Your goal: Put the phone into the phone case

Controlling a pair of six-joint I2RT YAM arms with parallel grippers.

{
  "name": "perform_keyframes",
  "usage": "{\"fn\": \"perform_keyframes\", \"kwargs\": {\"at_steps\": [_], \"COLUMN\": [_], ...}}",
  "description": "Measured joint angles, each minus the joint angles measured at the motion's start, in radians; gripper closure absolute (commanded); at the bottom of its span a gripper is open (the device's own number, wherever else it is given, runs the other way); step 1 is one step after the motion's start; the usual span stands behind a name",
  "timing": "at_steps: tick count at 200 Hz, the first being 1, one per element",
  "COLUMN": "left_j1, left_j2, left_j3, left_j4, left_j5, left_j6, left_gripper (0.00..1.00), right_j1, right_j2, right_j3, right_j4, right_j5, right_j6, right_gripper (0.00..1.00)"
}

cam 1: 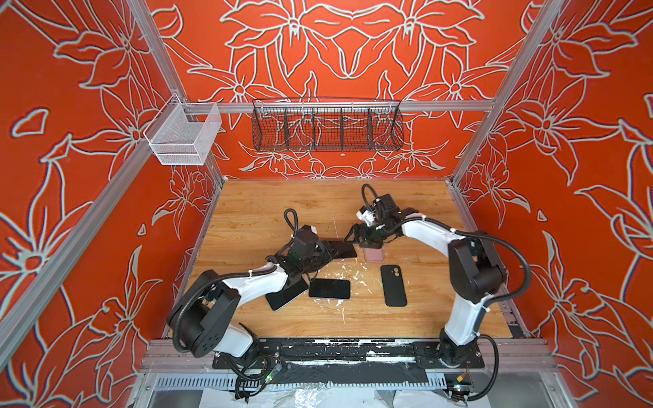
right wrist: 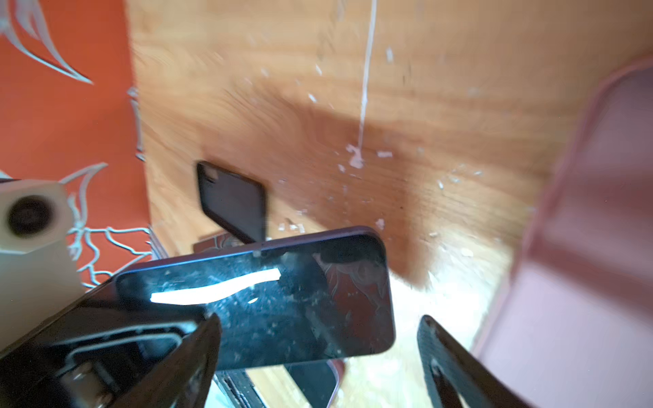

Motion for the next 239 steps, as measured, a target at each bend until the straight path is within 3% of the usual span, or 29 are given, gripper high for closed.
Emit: {"fn": "perform_keyframes", "kwargs": {"at_steps": [57,98,145,178,239], "left_j1": [0.008,0.082,0.111,0.111,0.112], "left_j2": [-0.196,-0.261,-0.324,-0.379,-0.357], "left_j3": [0.178,0.241,0.284,0.290,0.261], "left_j4": [-0.192,-0.314,-0.423,-0.438,-0.300], "left_j5": [0.029,0.223,0.428,0.495,0.541], "left_j6": [0.217,0.295,0.325,0.290,0.088], "left_gripper": [0.96,0.95,0.93,0.92,0.92], "right_j1": [-0.101,-0.116,-0.153,-0.153,-0.153], "right_j2": [-0.356,-0.580,-0.747,-0.864,-0.914], "right_j3": [0.010,-0.061,-0.260,-0.392,-0.453], "right_j4": [-0.041,-0.114,-0.078,0.096,0.311], "right_j5": [0.062,0.144,-0.081,-0.258,-0.362], "right_j6": [0.001,-0.008,0.013,0.128,0.296], "right_gripper": [0.09,0.07,0.08,0.06,0.08]}}
